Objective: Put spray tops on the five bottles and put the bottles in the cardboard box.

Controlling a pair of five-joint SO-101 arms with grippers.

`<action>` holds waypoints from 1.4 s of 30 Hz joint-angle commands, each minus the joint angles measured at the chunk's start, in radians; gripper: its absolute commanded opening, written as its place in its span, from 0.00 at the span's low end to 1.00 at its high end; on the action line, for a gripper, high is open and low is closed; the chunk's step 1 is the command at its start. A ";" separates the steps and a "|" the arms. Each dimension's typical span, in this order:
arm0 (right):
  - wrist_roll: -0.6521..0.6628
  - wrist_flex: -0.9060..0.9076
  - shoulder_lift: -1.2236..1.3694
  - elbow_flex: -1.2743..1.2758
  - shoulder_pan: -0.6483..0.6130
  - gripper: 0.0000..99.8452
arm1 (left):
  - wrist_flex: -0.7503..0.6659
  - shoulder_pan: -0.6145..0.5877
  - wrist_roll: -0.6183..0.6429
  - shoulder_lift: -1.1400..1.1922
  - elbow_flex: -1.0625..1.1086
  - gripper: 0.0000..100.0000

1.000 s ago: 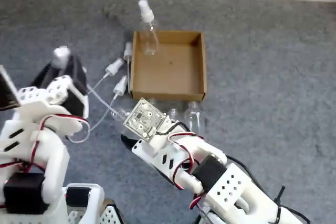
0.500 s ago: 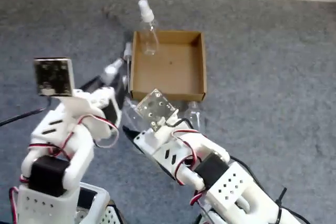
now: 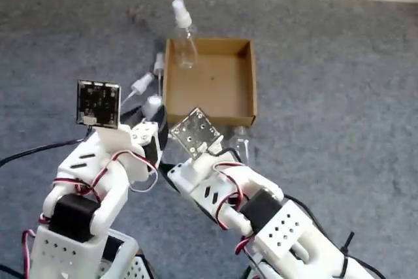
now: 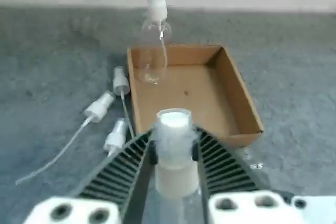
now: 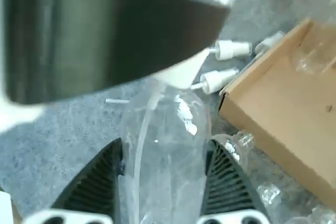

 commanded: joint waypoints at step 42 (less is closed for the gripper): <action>0.160 0.048 -0.039 -0.030 -0.028 0.00 | -0.350 -0.398 -0.014 0.018 -0.038 0.14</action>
